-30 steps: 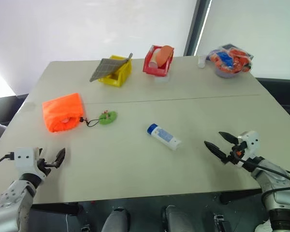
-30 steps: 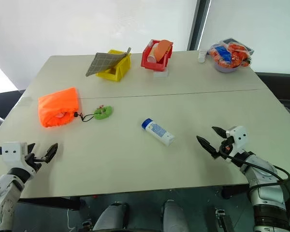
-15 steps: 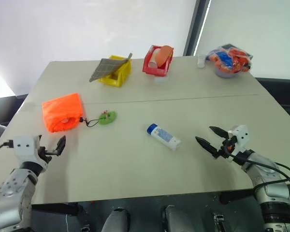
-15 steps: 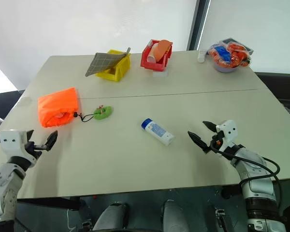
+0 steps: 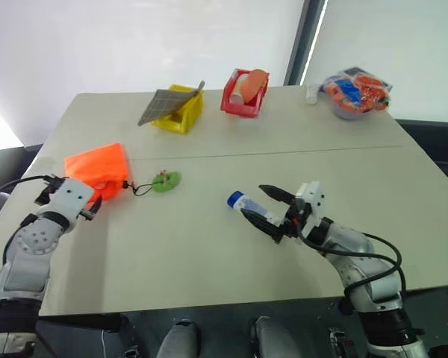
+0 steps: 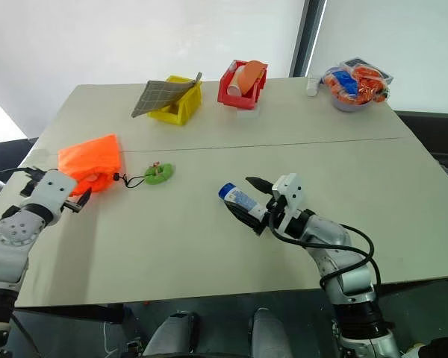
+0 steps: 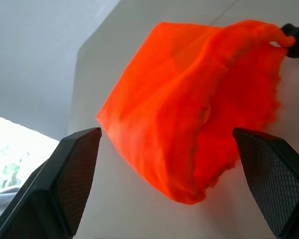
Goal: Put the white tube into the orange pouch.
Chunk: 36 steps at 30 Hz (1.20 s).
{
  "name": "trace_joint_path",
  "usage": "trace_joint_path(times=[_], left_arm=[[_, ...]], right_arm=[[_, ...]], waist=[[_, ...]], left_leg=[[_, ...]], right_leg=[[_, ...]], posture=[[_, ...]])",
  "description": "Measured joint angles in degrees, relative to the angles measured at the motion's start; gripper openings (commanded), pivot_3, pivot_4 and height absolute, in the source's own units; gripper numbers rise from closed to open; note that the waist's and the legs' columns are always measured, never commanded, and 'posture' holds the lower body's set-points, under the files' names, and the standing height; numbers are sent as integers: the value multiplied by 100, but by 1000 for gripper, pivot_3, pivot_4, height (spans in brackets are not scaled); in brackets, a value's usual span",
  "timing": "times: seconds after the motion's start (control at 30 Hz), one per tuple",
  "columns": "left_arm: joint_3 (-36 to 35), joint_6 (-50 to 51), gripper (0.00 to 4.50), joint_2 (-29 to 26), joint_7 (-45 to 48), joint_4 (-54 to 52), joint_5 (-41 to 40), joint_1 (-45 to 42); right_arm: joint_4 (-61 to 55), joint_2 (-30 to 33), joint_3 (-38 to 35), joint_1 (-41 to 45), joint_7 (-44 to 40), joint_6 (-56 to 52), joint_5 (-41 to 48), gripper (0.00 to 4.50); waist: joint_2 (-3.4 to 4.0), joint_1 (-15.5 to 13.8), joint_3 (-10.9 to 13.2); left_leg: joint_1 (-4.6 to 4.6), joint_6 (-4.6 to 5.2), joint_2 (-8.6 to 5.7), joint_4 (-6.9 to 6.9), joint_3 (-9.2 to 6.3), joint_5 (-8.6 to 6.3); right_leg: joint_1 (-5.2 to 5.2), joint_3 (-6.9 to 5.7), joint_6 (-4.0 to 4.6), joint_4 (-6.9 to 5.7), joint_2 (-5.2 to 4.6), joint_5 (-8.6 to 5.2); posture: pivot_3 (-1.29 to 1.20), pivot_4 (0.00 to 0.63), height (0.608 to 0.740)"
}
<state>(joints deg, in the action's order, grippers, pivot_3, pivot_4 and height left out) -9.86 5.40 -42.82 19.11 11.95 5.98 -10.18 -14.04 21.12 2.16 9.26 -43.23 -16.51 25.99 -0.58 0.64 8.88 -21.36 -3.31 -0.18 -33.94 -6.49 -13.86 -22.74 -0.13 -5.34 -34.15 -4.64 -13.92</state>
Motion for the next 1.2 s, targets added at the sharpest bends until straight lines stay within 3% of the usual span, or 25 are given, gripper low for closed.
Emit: trace_joint_path(times=[0.37,0.47,0.7,1.2], left_arm=[[382,-255,4500,-59,-218,1551,419,-1094],[382,-252,3605,-59,-232,1769,424,-1094],[379,-366,53,-59,-115,1818,300,-1078],[95,689,53,175,510,-62,-667,-383]], right_arm=[[-312,-56,159,-41,220,-169,0,4471],[-368,-55,161,-65,260,-176,-1,4500],[-401,34,145,-212,360,-189,-16,4500],[-46,732,60,-445,456,-321,-620,4500]], waist=[[-2,33,-1],[-2,22,-1],[-6,3,-3],[-6,11,-3]], left_leg=[[6,1,0,0,-1,1],[6,1,0,0,-1,1],[7,0,0,-2,-1,1],[9,0,1,-4,-1,1]], right_leg=[[0,-1,-34,-10,2,3],[0,-1,-36,-11,2,3],[4,-1,-33,-11,1,2],[6,-1,-16,-11,0,-7]], posture=[[0,150,740],[0,150,740],[0,150,740],[0,150,740]])
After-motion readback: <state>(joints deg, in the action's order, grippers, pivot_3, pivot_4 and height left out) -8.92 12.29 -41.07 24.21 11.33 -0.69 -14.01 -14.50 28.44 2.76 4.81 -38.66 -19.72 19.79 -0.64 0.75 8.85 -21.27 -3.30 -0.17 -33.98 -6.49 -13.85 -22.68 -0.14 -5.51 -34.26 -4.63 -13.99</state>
